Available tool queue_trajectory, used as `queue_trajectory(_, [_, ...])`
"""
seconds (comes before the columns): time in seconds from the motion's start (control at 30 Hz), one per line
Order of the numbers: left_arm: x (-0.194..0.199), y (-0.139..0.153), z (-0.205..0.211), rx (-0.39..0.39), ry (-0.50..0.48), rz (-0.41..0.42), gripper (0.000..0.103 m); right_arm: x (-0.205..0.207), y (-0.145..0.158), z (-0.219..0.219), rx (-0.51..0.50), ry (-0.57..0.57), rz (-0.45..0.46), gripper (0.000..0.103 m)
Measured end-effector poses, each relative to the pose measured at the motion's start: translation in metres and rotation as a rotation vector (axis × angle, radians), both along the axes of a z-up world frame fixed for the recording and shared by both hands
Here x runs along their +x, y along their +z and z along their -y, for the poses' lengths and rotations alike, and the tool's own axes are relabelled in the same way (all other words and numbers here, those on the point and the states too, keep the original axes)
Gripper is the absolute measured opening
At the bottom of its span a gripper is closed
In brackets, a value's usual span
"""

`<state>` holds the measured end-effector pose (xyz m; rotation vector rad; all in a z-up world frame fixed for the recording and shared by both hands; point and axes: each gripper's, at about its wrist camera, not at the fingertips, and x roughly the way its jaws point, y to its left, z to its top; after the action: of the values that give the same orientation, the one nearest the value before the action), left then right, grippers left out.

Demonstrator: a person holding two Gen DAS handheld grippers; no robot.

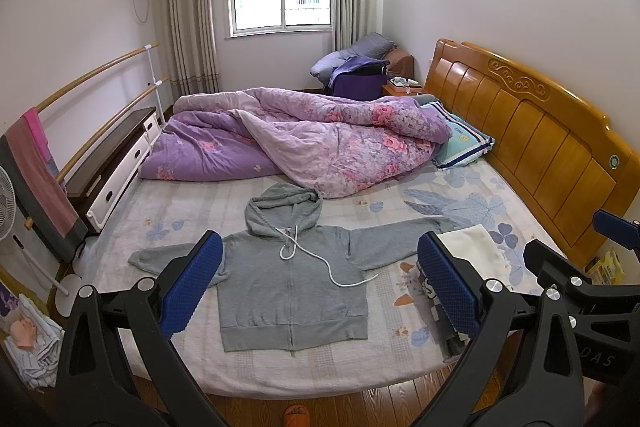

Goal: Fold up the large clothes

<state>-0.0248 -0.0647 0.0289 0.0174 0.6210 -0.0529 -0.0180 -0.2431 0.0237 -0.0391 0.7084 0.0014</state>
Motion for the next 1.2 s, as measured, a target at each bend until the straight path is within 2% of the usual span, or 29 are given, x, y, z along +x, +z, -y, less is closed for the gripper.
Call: queue_trajectory(1.2, [0.0046,-0.0027,0.0019,0.006,-0.013,-0.001,0.098,0.0026,-0.0009,0.0058,0.004,-0.001,-0.004,0.095])
